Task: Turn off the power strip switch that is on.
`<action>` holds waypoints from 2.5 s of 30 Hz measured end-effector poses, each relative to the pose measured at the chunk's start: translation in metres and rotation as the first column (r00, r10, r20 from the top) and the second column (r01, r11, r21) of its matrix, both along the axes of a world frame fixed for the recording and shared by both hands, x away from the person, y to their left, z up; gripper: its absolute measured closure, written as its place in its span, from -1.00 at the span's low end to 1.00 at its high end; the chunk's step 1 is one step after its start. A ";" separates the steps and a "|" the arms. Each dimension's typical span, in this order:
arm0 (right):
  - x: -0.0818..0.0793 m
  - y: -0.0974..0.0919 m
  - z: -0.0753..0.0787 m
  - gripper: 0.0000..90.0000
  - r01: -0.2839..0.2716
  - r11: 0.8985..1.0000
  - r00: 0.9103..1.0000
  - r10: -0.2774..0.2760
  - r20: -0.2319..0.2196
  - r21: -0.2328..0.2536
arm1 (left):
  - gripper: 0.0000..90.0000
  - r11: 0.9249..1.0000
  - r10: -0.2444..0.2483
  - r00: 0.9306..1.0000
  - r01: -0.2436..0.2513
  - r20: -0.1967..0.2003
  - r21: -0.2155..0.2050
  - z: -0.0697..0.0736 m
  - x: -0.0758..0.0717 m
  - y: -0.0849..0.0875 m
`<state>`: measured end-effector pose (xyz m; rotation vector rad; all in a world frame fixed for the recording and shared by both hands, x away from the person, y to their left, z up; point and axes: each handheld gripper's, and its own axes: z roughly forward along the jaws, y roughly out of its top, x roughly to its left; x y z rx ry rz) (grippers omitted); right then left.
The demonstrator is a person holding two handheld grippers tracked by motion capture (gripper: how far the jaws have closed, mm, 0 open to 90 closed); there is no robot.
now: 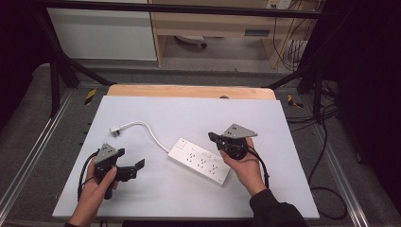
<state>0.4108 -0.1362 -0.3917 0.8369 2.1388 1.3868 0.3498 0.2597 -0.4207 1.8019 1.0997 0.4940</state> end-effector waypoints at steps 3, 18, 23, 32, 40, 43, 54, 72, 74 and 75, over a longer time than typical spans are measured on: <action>0.001 0.000 -0.003 1.00 0.001 1.000 1.000 -0.001 -0.015 0.002 | -0.86 1.000 0.000 1.000 0.000 0.000 0.000 0.000 0.000 0.000; 0.005 -0.001 -0.015 1.00 0.005 1.000 0.997 -0.005 -0.077 -0.004 | -0.86 1.000 -0.007 1.000 0.007 0.002 -0.001 0.000 0.000 0.000; 0.007 -0.002 -0.020 1.00 0.005 1.000 0.996 -0.005 -0.092 -0.003 | -0.86 1.000 -0.006 1.000 0.006 -0.002 0.000 0.000 0.000 0.000; 0.009 -0.004 -0.027 1.00 0.012 1.000 0.994 -0.013 -0.112 -0.010 | -0.86 1.000 -0.007 1.000 0.007 -0.003 0.002 -0.001 0.000 0.000; 0.010 -0.005 -0.031 1.00 0.016 1.000 0.993 -0.018 -0.117 -0.018 | -0.86 1.000 -0.012 1.000 0.012 -0.006 0.006 -0.001 0.000 0.000; 0.010 -0.005 -0.032 1.00 0.018 1.000 0.992 -0.020 -0.123 -0.019 | -0.86 1.000 -0.010 1.000 0.010 -0.006 0.003 -0.001 0.000 0.000; 0.011 -0.007 -0.038 1.00 0.024 1.000 0.990 -0.027 -0.140 -0.020 | -0.86 1.000 -0.013 1.000 0.013 -0.006 0.008 -0.001 0.000 0.000; 0.009 -0.010 -0.044 1.00 0.024 0.999 0.987 -0.029 -0.160 -0.033 | -0.86 1.000 -0.010 1.000 0.010 -0.004 0.004 -0.001 0.001 0.002; 0.008 -0.009 -0.044 1.00 0.017 0.999 0.986 -0.023 -0.166 -0.035 | -0.86 1.000 -0.013 1.000 0.013 -0.006 0.006 -0.001 0.001 0.002; 0.008 -0.009 -0.044 1.00 0.011 0.999 0.985 -0.016 -0.175 -0.032 | -0.86 1.000 -0.014 1.000 0.014 -0.007 0.006 -0.001 0.001 0.002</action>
